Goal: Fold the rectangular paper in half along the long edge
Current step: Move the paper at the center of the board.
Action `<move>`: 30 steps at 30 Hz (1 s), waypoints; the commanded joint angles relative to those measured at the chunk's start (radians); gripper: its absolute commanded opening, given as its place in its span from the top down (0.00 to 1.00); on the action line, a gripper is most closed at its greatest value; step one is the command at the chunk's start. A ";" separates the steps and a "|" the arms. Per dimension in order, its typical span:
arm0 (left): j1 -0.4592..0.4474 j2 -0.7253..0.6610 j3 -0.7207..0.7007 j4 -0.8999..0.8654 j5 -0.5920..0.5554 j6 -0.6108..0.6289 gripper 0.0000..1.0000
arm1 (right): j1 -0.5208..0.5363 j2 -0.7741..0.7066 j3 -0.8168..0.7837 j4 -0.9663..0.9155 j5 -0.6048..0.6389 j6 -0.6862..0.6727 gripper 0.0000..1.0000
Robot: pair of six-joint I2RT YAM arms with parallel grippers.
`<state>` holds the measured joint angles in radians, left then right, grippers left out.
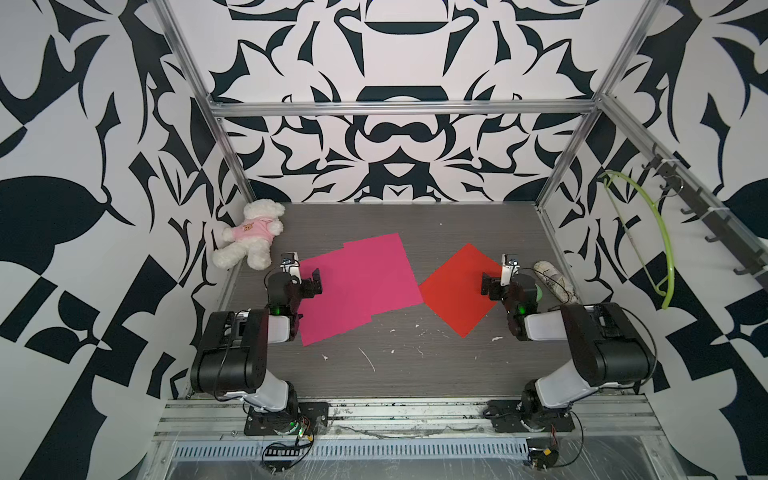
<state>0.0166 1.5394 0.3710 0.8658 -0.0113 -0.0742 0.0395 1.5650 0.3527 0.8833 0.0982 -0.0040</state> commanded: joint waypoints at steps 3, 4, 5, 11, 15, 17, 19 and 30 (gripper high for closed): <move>-0.004 -0.002 0.018 -0.013 -0.006 0.005 0.01 | 0.002 -0.013 0.014 -0.001 -0.011 0.001 0.00; -0.004 -0.003 0.017 -0.013 -0.006 0.005 0.01 | 0.002 -0.011 0.014 -0.002 -0.011 0.001 0.00; -0.004 -0.002 0.017 -0.013 -0.006 0.005 0.01 | 0.002 -0.011 0.014 -0.003 -0.010 0.000 0.00; -0.004 -0.002 0.017 -0.013 -0.005 0.006 0.01 | 0.003 -0.011 0.014 -0.003 -0.011 0.001 0.00; -0.004 -0.001 0.019 -0.016 -0.006 0.005 0.01 | 0.002 -0.013 0.013 -0.001 -0.014 -0.005 0.00; -0.004 -0.003 0.018 -0.014 0.000 0.013 0.01 | 0.002 -0.014 0.010 0.006 -0.015 -0.007 0.00; -0.004 -0.010 0.016 -0.002 0.009 0.020 0.01 | 0.002 -0.016 0.006 0.014 -0.013 -0.008 0.00; -0.177 -0.334 0.225 -0.601 -0.159 -0.081 0.01 | 0.186 -0.209 0.204 -0.481 0.077 -0.089 0.00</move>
<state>-0.1013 1.2392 0.5732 0.4526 -0.1181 -0.0990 0.1467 1.3918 0.4751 0.5625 0.1322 -0.0479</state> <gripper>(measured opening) 0.989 0.997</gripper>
